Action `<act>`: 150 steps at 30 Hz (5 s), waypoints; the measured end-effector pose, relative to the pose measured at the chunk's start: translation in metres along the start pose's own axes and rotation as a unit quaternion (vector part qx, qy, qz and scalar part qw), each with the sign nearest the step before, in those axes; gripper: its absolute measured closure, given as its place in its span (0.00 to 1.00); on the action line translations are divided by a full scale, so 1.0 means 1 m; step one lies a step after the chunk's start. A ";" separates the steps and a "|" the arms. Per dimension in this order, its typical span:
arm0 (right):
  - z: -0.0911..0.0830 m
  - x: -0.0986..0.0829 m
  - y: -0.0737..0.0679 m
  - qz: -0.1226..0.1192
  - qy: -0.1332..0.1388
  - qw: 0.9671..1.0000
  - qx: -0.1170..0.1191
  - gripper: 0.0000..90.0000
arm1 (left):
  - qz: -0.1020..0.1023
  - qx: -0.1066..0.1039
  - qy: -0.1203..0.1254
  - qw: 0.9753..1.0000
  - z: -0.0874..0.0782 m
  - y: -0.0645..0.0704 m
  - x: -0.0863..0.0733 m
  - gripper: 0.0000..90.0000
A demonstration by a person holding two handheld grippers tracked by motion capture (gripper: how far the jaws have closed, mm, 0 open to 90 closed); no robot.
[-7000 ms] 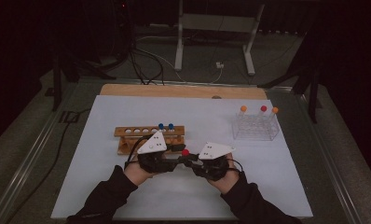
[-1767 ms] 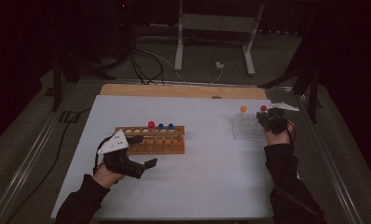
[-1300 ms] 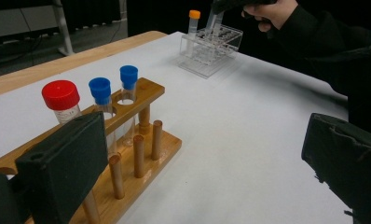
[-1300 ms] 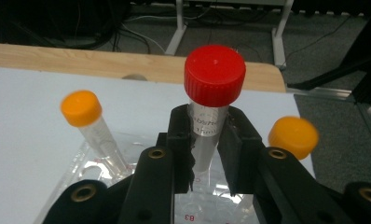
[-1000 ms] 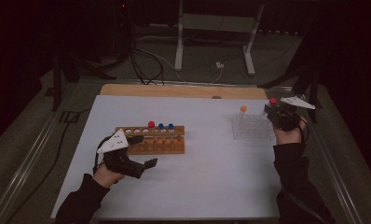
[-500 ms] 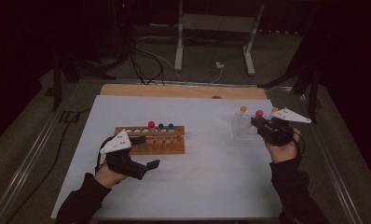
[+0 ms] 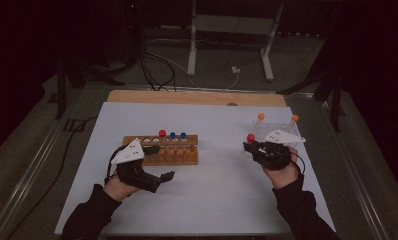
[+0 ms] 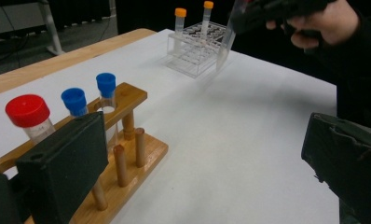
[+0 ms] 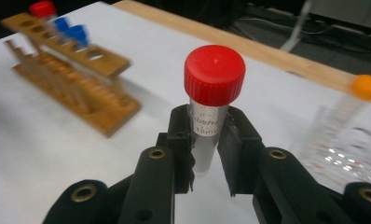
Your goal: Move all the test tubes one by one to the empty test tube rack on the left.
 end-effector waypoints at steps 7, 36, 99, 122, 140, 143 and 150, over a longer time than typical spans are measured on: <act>0.010 0.003 -0.031 -0.032 -0.006 0.998 0.045 0.83 | 0.000 -0.014 -0.005 1.000 0.007 0.006 0.002 0.02; 0.020 0.016 -0.108 -0.096 0.002 0.983 0.156 0.83 | 0.031 -0.091 -0.009 0.995 0.057 0.042 0.024 0.27; 0.003 0.023 -0.086 -0.043 0.065 0.988 0.131 0.00 | 0.026 0.113 0.060 0.991 -0.034 -0.060 0.071 0.80; 0.004 0.021 -0.084 -0.045 0.060 0.988 0.135 0.00 | -0.004 0.136 0.038 0.990 -0.003 -0.090 0.025 0.79; 0.005 0.020 -0.083 -0.039 0.059 0.988 0.140 0.00 | -0.004 0.142 0.001 0.990 0.000 -0.096 0.015 0.79; 0.005 0.020 -0.083 -0.039 0.060 0.988 0.138 0.00 | -0.001 0.146 -0.013 0.989 0.003 -0.097 0.015 0.79; 0.005 0.020 -0.083 -0.037 0.059 0.988 0.140 0.00 | 0.002 0.146 -0.032 0.989 0.011 -0.097 0.011 0.79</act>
Point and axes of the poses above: each handheld gripper's, and its own axes: z roughly forward along the jaws, x roughly out of its top, y roughly to its right, the point moved 4 cm from there along z, roughly forward along the jaws, and after that the axes turned 9 degrees about -z, right-handed, at the moved point
